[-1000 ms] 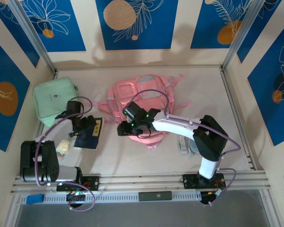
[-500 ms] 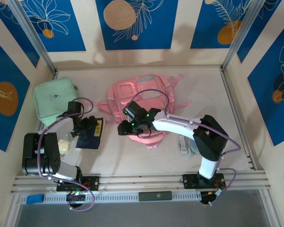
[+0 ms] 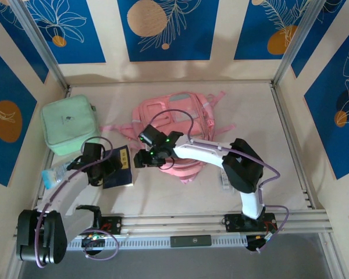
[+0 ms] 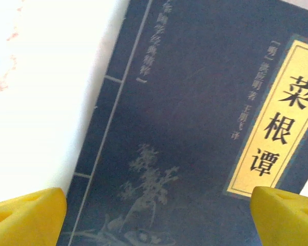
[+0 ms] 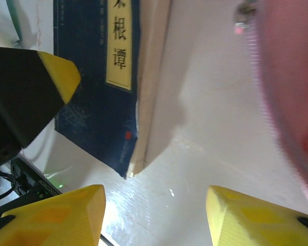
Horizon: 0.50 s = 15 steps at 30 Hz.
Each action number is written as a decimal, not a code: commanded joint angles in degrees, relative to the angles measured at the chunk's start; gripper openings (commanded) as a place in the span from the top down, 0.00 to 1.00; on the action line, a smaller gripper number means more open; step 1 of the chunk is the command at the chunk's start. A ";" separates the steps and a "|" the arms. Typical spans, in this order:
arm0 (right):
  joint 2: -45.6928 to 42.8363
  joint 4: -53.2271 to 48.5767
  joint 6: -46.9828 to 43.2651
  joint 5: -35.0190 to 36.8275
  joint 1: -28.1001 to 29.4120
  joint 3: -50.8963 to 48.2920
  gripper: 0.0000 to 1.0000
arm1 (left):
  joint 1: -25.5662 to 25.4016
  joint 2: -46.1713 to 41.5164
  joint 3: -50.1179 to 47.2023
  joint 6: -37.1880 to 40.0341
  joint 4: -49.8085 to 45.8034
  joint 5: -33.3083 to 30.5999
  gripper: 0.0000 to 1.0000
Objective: Pack the student bag
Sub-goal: Rotate the book at the middle-left of the table, then pick up the book from the middle-left of the table.
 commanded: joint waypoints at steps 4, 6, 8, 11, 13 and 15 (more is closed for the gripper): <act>7.85 -4.37 0.75 0.33 1.64 8.93 0.47 | -0.24 0.04 -0.22 -1.32 -3.62 -2.92 0.13; 10.11 -4.93 0.99 1.26 1.74 11.26 0.49 | -0.21 0.81 -0.37 -1.15 -3.59 -3.31 0.16; 12.36 -5.42 1.28 2.59 1.81 13.33 0.50 | -0.24 1.26 -0.81 -0.97 -2.41 -2.31 0.19; 15.96 -5.71 1.56 2.89 1.72 16.30 0.50 | -0.23 2.22 -1.18 -1.02 -1.22 -1.06 0.22; 17.96 -6.74 1.25 3.64 1.70 18.86 0.50 | -0.24 2.71 -1.09 -0.81 -1.09 -0.45 0.26; 19.72 -6.83 1.19 4.25 1.81 20.98 0.49 | -0.24 2.86 -1.30 -0.71 -0.76 0.34 0.28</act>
